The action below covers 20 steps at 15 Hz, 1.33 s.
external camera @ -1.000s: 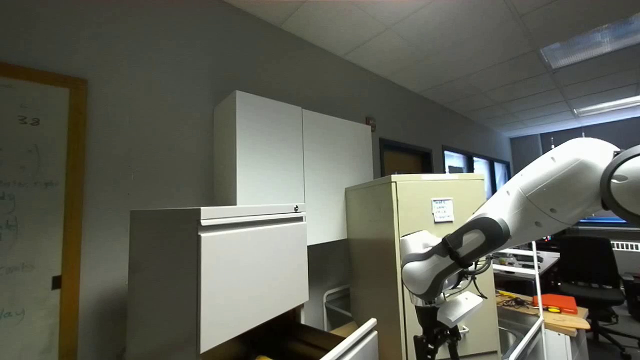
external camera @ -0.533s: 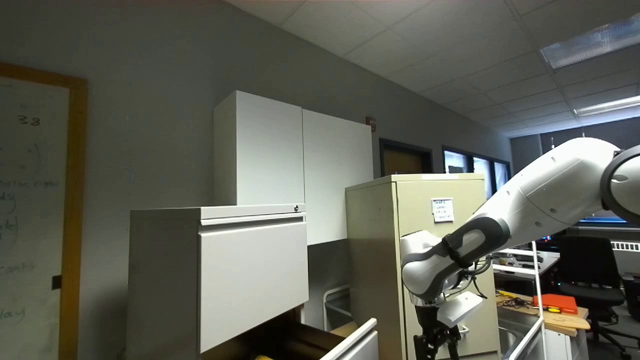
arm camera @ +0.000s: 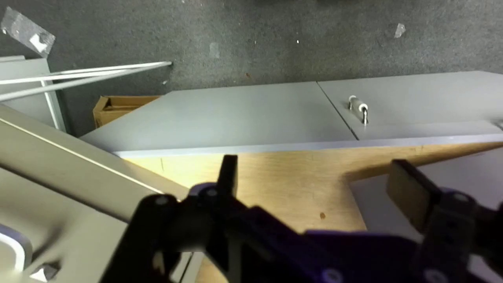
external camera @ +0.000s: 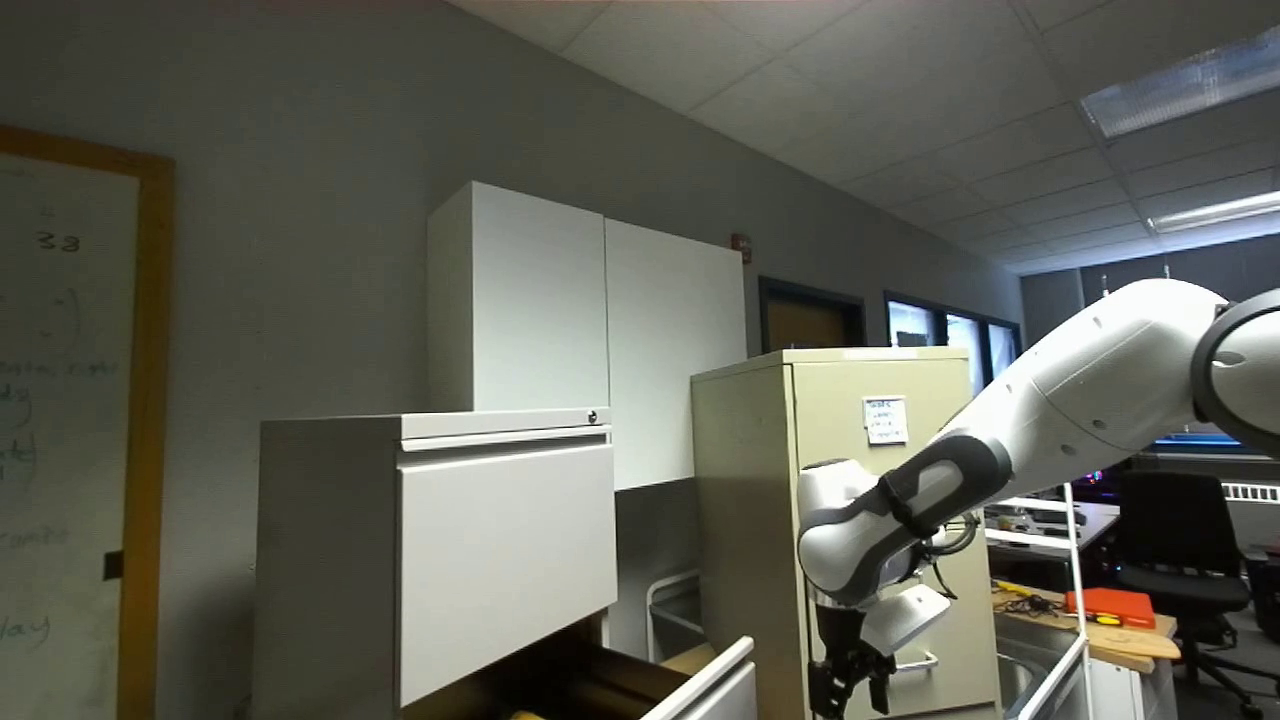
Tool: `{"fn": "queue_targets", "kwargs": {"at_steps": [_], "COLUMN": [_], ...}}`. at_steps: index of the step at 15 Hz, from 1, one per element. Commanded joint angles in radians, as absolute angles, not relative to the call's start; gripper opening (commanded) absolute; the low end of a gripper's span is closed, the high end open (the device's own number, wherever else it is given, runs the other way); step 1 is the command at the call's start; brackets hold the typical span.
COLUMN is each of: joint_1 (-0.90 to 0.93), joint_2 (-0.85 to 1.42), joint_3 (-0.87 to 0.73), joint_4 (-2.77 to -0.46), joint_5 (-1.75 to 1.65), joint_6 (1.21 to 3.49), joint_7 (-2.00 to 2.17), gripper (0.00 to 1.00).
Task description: Close the bottom drawer
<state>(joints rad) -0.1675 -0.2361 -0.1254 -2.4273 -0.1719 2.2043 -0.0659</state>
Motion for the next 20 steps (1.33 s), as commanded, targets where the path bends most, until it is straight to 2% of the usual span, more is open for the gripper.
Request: {"fn": "queue_targets", "kwargs": {"at_steps": [1,2,8,10,14,20], "joint_1": [-0.139,-0.132,-0.073,-0.051,-0.018,0.012], "joint_2": [-0.203,-0.19,-0.136,-0.129,-0.152,-0.134], "joint_3": [-0.15,-0.158,-0.165,-0.156,-0.132,-0.132], "joint_4": [-2.395,-2.389,-2.328,-2.292,-2.271,-2.238], "joint_5": [-0.09,-0.053,0.198,0.261,0.289,0.328], "joint_6": [2.3,2.335,2.419,2.392,2.331,2.392], "joint_7": [-0.152,-0.183,-0.391,-0.439,-0.441,-0.542], "gripper": [0.69,0.59,0.13,0.01,0.0,0.0]}}
